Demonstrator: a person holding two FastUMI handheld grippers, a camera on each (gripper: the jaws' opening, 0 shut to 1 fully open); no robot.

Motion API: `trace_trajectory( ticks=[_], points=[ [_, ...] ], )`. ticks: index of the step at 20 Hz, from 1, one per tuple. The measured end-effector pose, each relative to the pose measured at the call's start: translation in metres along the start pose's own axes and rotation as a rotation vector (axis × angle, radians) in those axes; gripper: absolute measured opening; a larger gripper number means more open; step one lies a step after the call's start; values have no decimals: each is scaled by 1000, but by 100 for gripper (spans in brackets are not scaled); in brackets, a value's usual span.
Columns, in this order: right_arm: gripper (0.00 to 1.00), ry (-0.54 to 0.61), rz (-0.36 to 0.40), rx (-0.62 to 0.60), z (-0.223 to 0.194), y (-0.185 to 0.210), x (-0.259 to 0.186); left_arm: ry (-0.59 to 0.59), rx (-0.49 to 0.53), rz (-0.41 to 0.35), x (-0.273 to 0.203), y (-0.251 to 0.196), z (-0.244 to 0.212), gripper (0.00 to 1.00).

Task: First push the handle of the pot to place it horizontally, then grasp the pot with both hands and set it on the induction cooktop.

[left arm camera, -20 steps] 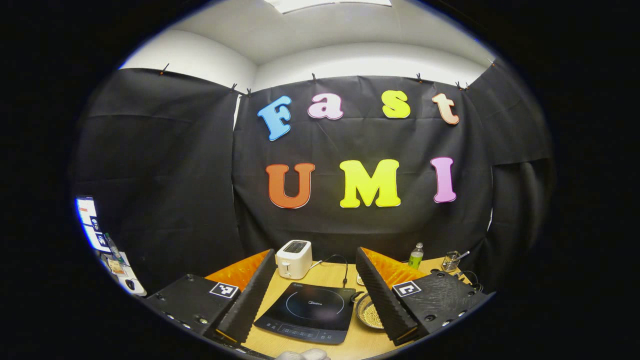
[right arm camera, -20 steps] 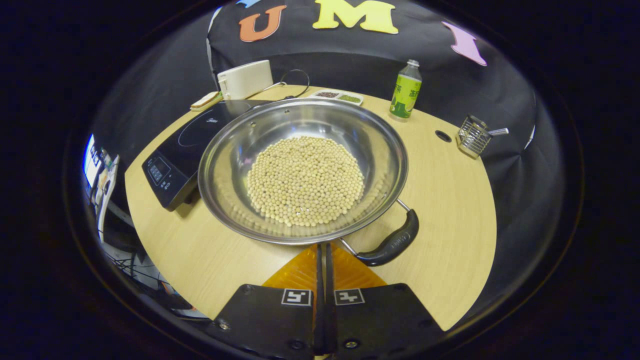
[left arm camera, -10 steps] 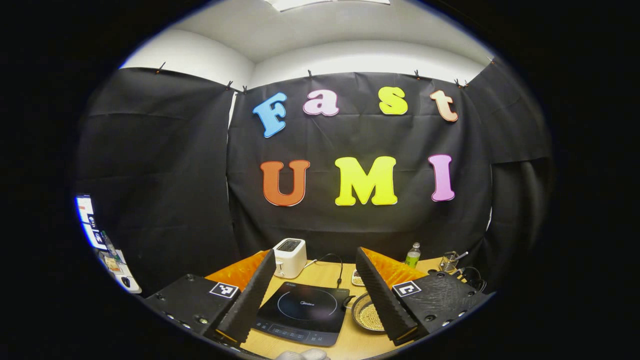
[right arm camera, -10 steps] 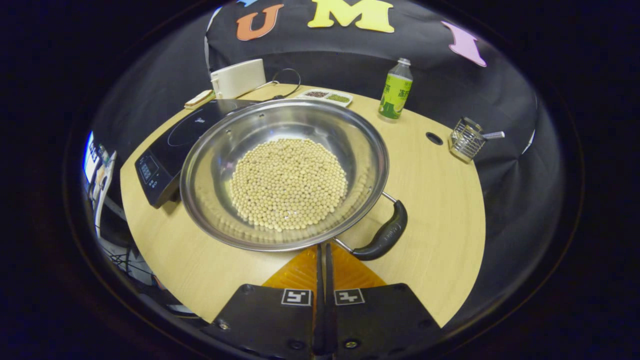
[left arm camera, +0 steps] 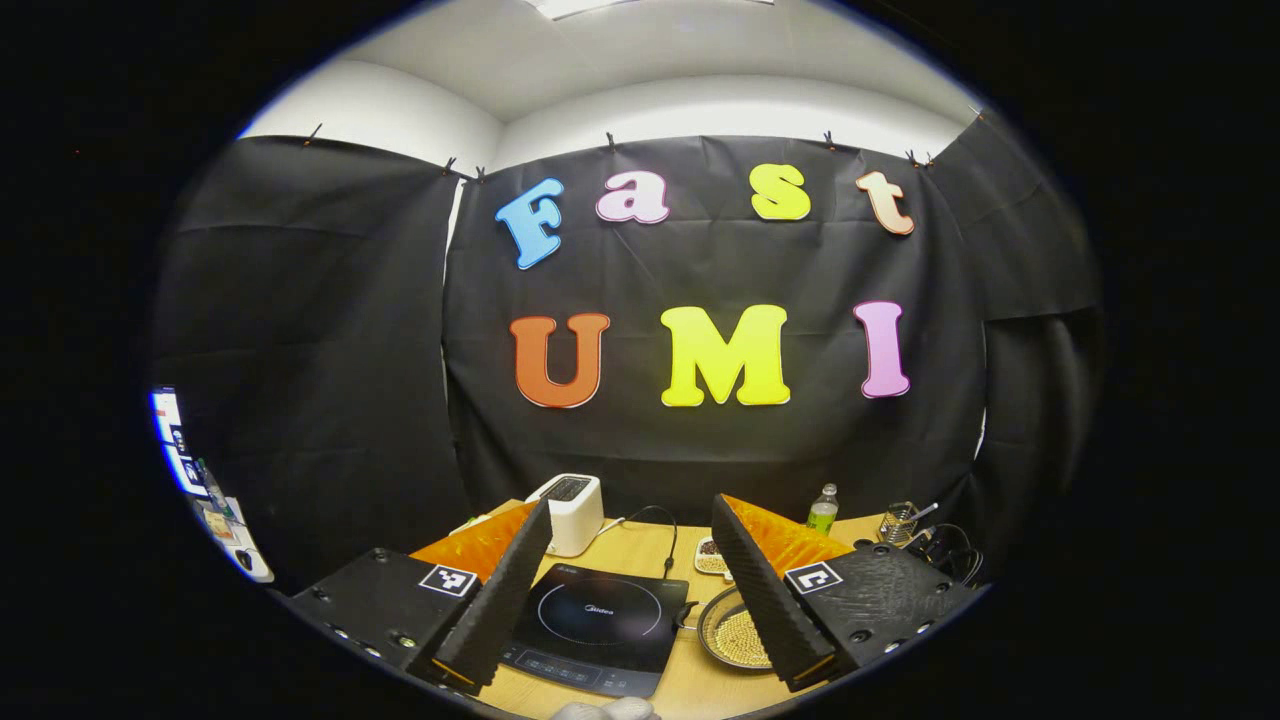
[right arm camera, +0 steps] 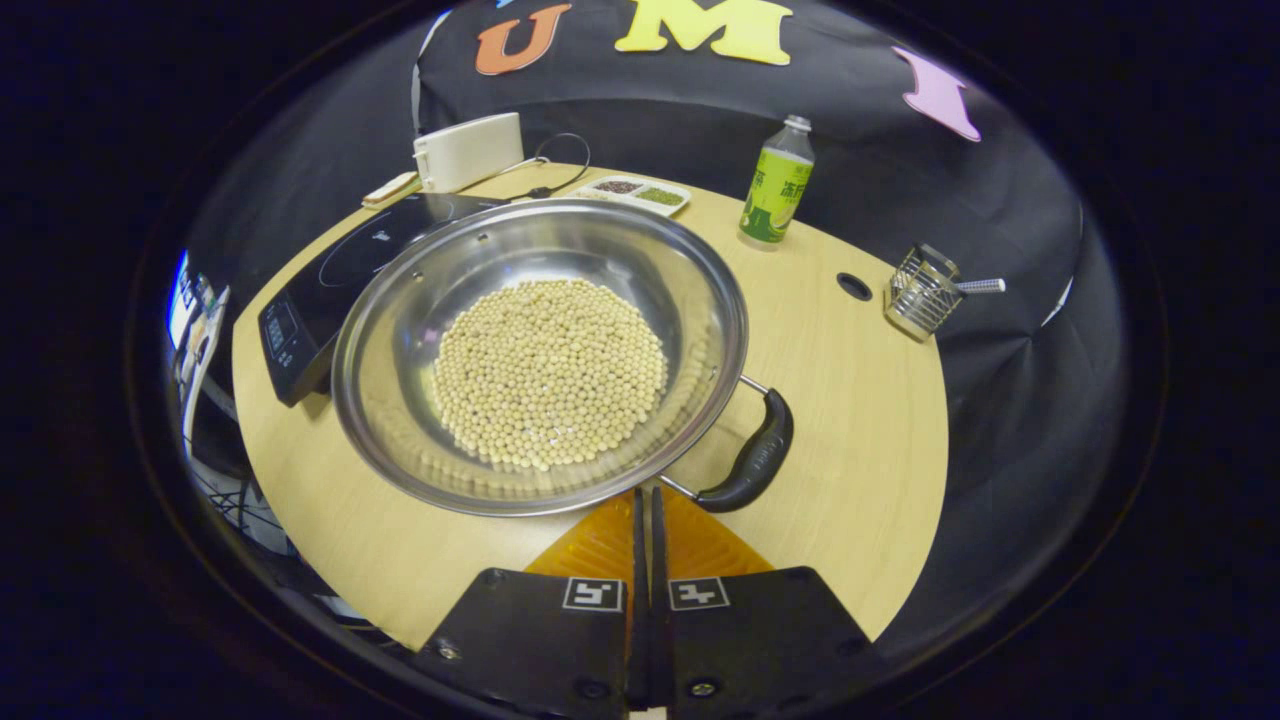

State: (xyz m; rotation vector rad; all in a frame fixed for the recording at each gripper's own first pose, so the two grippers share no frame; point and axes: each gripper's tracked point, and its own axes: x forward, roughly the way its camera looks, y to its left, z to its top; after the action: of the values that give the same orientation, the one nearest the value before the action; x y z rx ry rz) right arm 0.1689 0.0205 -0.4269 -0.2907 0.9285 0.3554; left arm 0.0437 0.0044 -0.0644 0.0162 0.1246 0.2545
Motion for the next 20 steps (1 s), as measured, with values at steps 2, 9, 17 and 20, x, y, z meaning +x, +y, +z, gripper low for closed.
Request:
trace_trajectory(
  ticks=[2, 9, 17, 20],
  points=[
    [4, -1, -6, -8, 3, -9, 3, 11, -1, 0, 5, -4, -5, 96],
    [4, -17, -23, -30, 12, -29, 11, 37, 6, -3, 15, -15, -13, 96],
    [1, -70, -93, 44, 7, -36, -18, 45, 14, -68, 16, -18, -17, 96],
    [6, -114, -102, 79, 6, -27, -42, 57, 10, -111, 16, -15, -23, 96]
  ],
)
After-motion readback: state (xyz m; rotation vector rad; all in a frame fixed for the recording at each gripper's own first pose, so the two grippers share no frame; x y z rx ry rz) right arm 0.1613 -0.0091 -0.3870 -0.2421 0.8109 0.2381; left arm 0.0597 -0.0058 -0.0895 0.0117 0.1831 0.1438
